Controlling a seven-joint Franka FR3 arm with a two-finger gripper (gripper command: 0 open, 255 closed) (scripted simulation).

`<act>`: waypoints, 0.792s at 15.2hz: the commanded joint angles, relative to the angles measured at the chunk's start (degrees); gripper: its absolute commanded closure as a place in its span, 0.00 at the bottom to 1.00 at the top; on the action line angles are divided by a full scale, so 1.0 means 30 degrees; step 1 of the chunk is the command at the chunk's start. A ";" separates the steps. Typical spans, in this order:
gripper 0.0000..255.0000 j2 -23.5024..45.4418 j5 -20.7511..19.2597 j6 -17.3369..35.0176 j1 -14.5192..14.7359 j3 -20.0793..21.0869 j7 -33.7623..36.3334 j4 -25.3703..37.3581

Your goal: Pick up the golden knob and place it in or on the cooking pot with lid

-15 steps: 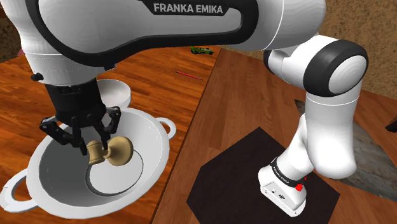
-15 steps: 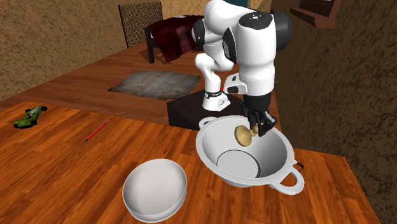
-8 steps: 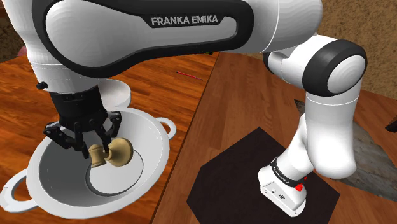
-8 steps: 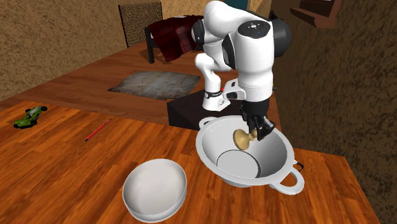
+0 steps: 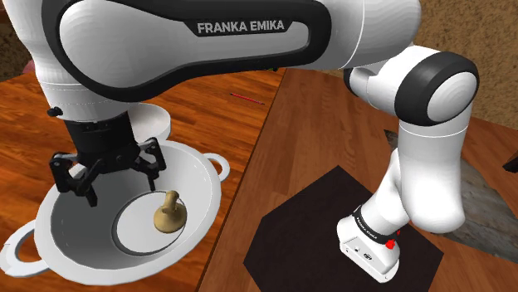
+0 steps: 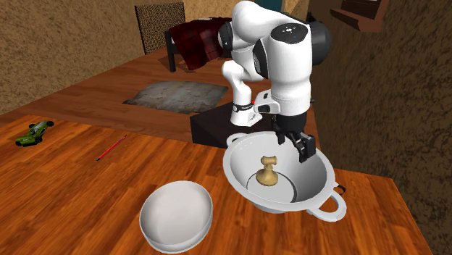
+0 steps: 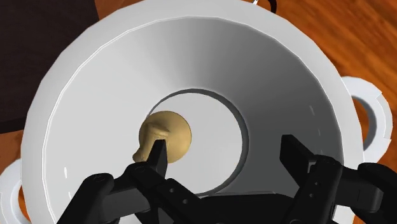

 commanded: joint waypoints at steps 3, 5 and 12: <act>0.00 0.0321 -0.0106 -0.1467 0.0137 -0.0033 0.0055 0.1787; 0.00 0.0811 -0.0264 -0.2916 0.0360 -0.0079 0.0129 0.3729; 0.00 0.0811 -0.0263 -0.2917 0.0362 -0.0082 0.0128 0.3730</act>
